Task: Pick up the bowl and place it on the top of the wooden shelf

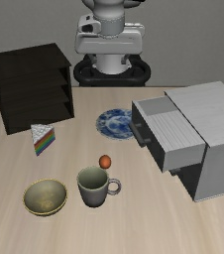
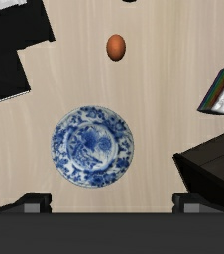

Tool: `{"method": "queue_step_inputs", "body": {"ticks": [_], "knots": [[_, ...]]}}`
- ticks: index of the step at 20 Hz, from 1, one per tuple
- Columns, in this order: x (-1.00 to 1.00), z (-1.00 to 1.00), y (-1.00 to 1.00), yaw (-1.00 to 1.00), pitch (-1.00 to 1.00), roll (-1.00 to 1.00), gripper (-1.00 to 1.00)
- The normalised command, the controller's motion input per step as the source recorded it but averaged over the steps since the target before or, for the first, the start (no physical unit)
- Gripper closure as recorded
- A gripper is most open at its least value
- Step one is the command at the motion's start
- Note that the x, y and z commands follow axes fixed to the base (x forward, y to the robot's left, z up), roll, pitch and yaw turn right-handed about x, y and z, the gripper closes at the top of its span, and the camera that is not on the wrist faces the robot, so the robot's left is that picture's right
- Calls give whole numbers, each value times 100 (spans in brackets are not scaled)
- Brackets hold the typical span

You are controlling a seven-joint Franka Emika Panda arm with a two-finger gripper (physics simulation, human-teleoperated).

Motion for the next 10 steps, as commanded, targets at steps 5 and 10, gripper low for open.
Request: {"method": "queue_step_inputs", "body": {"ticks": [5,10], "knots": [[100,0,0,0,0,0,-100],[100,0,0,0,0,0,-100]]}}
